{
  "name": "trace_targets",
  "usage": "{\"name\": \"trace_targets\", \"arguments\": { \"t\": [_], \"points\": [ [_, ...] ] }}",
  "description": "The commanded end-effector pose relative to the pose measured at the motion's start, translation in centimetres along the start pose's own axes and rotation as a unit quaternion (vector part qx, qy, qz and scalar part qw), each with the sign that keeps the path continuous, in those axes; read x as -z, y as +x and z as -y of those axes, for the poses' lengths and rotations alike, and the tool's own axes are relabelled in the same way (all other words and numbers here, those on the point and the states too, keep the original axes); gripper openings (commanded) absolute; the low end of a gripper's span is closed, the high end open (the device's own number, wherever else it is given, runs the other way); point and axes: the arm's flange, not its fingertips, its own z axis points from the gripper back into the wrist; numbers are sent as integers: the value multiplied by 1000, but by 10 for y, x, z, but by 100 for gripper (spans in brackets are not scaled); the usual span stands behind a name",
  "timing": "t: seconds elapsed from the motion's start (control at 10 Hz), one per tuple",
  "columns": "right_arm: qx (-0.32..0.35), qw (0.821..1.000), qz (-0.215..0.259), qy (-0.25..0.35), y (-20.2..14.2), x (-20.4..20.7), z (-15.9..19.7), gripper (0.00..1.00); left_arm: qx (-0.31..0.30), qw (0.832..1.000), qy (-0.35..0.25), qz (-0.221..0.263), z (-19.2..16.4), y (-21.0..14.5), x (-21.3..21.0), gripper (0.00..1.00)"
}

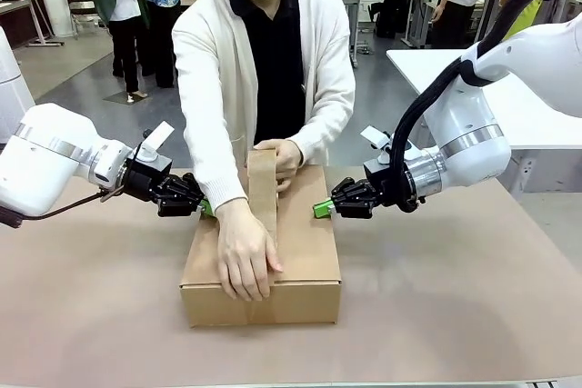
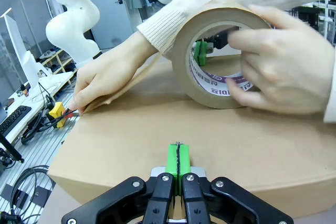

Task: Wrap the clocks to prevent damage.
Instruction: After the human seals the box with tape, release both hands from the side flaps of the Package Box.

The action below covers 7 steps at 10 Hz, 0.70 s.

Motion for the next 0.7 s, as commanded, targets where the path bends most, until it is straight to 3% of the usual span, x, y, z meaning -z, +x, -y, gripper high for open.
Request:
{"name": "trace_targets", "arguments": {
  "t": [0.0, 0.6],
  "points": [
    [0, 1000, -3, -3, -2, 1, 0, 1, -2, 1000, 5, 0, 0, -4, 2, 0],
    [0, 1000, -3, -3, -2, 1, 0, 1, -2, 1000, 5, 0, 0, -4, 2, 0]
  ]
}}
